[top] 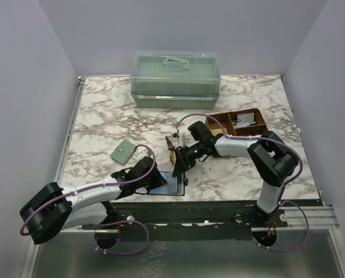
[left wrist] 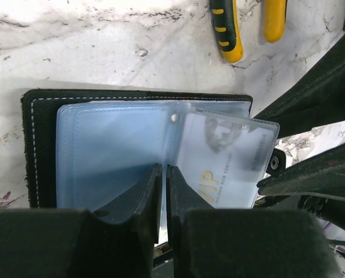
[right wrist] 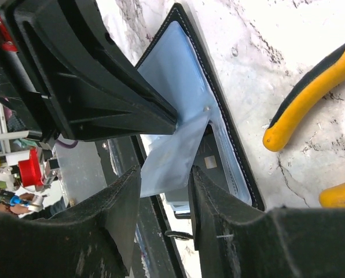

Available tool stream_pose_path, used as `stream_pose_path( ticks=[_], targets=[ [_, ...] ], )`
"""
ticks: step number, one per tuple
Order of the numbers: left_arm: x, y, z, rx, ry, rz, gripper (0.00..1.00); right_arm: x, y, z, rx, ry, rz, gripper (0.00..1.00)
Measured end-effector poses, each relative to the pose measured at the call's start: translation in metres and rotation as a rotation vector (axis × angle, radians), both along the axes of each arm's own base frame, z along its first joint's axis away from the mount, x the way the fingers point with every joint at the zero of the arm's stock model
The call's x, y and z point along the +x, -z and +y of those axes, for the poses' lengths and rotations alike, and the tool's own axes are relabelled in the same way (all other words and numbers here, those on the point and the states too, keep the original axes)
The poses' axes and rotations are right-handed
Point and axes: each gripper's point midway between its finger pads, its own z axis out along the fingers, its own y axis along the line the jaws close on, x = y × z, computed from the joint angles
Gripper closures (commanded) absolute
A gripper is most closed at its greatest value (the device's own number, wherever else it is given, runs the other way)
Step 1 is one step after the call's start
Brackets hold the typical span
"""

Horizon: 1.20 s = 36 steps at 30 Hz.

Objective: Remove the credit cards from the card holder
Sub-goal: Remove the credit card from the card holder.

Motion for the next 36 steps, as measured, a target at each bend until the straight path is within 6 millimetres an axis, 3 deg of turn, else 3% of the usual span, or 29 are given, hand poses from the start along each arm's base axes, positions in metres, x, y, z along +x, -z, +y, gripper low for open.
stream_pose_path(
  ticks=[4,8,11,16,19,23,26,30,36],
  targets=[
    [-0.002,0.0,0.002,-0.01,-0.006,-0.001,0.84,-0.001,0.006,-0.001,-0.017,0.007,0.026,0.61],
    [-0.002,-0.001,0.004,-0.015,-0.011,-0.004,0.78,-0.001,0.012,0.0,-0.033,0.01,0.048,0.87],
    [-0.003,-0.003,0.005,-0.021,-0.013,-0.007,0.61,-0.001,0.014,0.0,-0.04,0.015,0.06,1.0],
    [-0.002,-0.021,0.007,-0.081,-0.017,-0.049,0.21,0.0,0.014,0.0,-0.047,0.017,0.063,1.0],
    [0.0,-0.044,0.007,-0.162,-0.021,-0.107,0.08,0.003,0.011,0.0,-0.047,-0.006,0.03,1.0],
    [0.0,-0.075,0.005,-0.287,-0.032,-0.179,0.08,0.007,0.007,0.003,-0.033,-0.024,-0.002,1.0],
    [-0.003,-0.081,0.005,-0.343,-0.036,-0.188,0.12,0.006,0.007,0.003,-0.031,-0.026,0.006,0.99],
    [-0.009,-0.067,0.004,-0.343,-0.032,-0.141,0.21,0.001,0.01,0.003,-0.034,-0.027,0.052,0.97],
    [-0.015,-0.037,0.003,-0.292,-0.024,-0.058,0.23,-0.002,0.014,0.003,-0.045,-0.02,0.102,0.93]
  ],
)
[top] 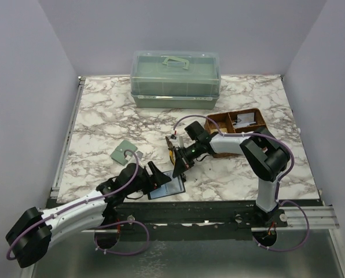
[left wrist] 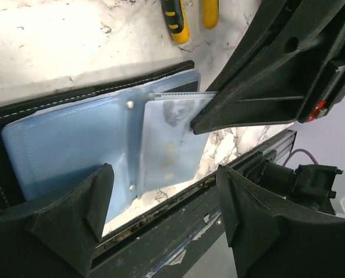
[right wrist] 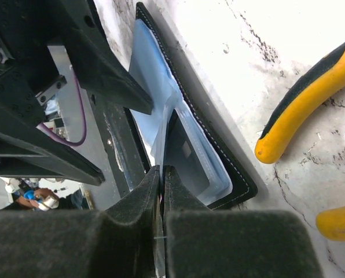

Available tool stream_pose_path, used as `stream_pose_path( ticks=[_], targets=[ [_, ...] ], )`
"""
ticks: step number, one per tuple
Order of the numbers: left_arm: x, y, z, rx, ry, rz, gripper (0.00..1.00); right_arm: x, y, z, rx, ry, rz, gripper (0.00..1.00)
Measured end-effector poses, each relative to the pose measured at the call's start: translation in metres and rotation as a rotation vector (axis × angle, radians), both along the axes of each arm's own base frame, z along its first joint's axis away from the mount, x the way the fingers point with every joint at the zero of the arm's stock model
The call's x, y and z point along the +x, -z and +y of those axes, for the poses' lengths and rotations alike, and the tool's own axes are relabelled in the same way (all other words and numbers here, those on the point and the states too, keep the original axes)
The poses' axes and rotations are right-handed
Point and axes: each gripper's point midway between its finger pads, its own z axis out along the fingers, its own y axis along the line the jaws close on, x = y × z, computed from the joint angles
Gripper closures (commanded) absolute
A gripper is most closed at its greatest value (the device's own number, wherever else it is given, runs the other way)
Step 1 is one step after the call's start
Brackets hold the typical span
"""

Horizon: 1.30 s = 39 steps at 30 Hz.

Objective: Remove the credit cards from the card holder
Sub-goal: Remove the credit card from the card holder.

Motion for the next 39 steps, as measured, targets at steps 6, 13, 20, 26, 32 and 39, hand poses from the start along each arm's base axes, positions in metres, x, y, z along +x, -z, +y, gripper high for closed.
stream_pose_path(
  ticks=[6,13,20,26,32,39],
  targets=[
    [0.002,0.007,-0.01,-0.004,0.025,0.018,0.22,-0.004,-0.005,0.003,0.023,-0.003,0.041,0.85],
    [0.004,0.002,-0.017,-0.039,0.042,0.002,0.16,-0.017,-0.02,0.006,0.109,-0.045,0.13,0.67],
    [0.002,-0.004,-0.017,-0.079,0.05,-0.018,0.17,-0.022,-0.025,0.008,0.159,-0.067,0.197,0.55],
    [0.0,-0.003,-0.018,-0.081,0.052,0.005,0.23,-0.025,-0.019,0.009,0.167,-0.062,0.24,0.48],
    [-0.001,-0.001,-0.021,-0.042,0.064,0.049,0.21,-0.026,-0.015,0.009,0.178,-0.05,0.266,0.48],
    [-0.001,-0.006,-0.022,-0.023,0.077,0.048,0.13,-0.028,-0.019,0.012,0.2,-0.062,0.301,0.49]
  ],
)
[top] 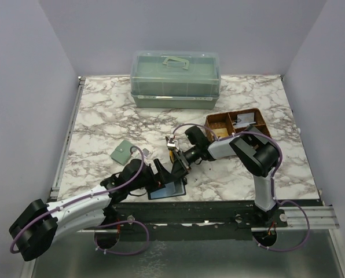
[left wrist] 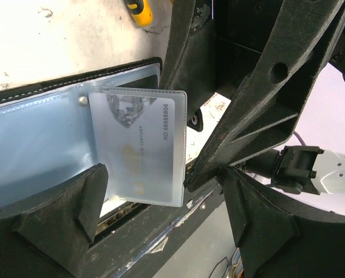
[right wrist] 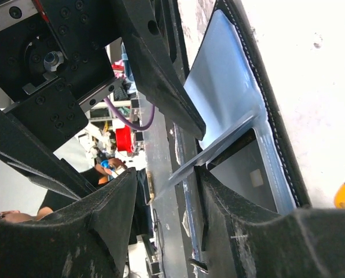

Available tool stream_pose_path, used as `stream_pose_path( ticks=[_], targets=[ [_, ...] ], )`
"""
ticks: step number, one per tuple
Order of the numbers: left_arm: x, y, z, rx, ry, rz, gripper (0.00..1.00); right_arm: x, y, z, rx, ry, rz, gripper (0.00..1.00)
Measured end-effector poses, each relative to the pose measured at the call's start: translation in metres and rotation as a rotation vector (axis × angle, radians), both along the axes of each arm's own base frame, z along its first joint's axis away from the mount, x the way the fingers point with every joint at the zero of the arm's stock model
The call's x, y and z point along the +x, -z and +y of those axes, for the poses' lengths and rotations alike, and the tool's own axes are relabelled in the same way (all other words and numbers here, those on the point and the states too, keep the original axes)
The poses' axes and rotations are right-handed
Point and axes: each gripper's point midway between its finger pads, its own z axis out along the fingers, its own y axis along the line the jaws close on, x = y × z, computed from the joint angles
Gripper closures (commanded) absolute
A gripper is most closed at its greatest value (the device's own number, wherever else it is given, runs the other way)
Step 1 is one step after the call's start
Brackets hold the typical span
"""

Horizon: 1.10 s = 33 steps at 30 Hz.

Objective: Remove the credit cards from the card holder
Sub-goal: Remove the credit card from the card holder.

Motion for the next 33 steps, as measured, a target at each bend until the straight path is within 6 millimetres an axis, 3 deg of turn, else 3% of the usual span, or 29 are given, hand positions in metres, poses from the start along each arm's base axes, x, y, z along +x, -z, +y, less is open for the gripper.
stream_pose_path(
  ticks=[8,19,25,30,33],
  targets=[
    [-0.005,-0.006,0.005,0.001,0.028,-0.046,0.17,-0.008,-0.005,0.006,0.003,-0.037,0.005,0.64],
    [-0.012,-0.008,0.012,0.008,0.063,-0.089,0.19,-0.007,-0.016,0.014,0.017,-0.055,0.004,0.63],
    [-0.016,0.007,0.017,0.061,0.068,-0.047,0.47,-0.002,-0.014,0.017,0.005,-0.044,-0.025,0.63],
    [-0.019,0.023,0.027,0.128,0.045,0.0,0.56,0.008,-0.008,0.021,-0.037,-0.021,-0.09,0.63],
    [-0.019,0.028,0.033,0.156,0.027,0.011,0.67,0.011,-0.001,0.02,-0.067,-0.01,-0.119,0.63]
  ],
)
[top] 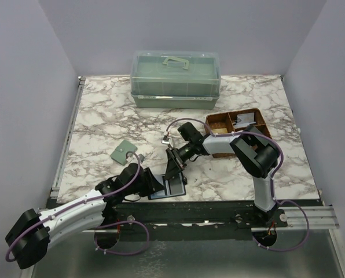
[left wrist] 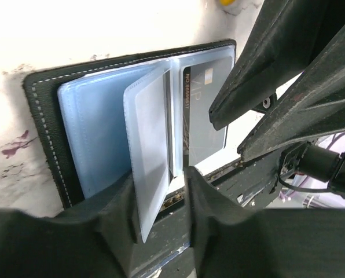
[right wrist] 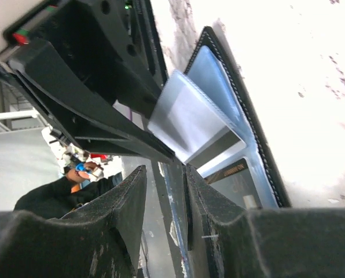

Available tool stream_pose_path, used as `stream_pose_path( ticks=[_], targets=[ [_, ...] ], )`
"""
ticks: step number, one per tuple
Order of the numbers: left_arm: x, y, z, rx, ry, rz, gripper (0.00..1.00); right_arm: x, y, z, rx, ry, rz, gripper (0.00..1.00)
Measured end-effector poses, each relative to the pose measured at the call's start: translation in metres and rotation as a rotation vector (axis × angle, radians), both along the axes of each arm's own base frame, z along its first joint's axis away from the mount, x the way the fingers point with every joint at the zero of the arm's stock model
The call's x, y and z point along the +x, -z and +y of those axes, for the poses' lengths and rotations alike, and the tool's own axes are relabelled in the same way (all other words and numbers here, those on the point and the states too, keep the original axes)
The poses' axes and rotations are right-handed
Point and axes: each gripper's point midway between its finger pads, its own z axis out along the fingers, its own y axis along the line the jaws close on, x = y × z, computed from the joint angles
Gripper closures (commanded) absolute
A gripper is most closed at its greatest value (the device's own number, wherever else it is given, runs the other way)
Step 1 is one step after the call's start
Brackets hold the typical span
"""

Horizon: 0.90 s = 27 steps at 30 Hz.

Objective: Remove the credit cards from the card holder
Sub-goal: Remove the credit card from the card holder.

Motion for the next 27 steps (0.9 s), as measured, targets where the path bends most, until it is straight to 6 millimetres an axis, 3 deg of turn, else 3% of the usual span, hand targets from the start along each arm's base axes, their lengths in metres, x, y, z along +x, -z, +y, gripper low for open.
stream_pose_path(
  ticks=[5,8,11,12,14,19,27],
  targets=[
    [0.003,-0.002,0.005,0.006,-0.027,-0.015,0.86,0.003,0.009,-0.005,-0.035,0.012,-0.028,0.61],
    [0.005,-0.008,0.006,-0.008,-0.032,-0.042,0.9,0.005,0.012,-0.009,-0.035,0.005,-0.055,0.57],
    [0.006,-0.021,0.005,-0.042,-0.023,-0.093,0.92,0.008,-0.001,-0.016,0.013,-0.012,-0.098,0.54],
    [0.007,-0.026,0.005,-0.057,-0.02,-0.119,1.0,0.008,-0.014,-0.017,0.058,-0.029,-0.123,0.52],
    [0.01,-0.041,0.004,-0.11,-0.019,-0.188,1.0,0.017,-0.034,-0.023,0.125,-0.022,-0.17,0.49],
    [0.019,-0.067,0.003,-0.212,-0.04,-0.331,1.0,0.014,-0.086,-0.034,0.293,-0.054,-0.289,0.5],
    [0.028,-0.074,-0.003,-0.226,-0.039,-0.374,1.0,0.011,-0.079,-0.035,0.298,-0.071,-0.253,0.51]
  ],
)
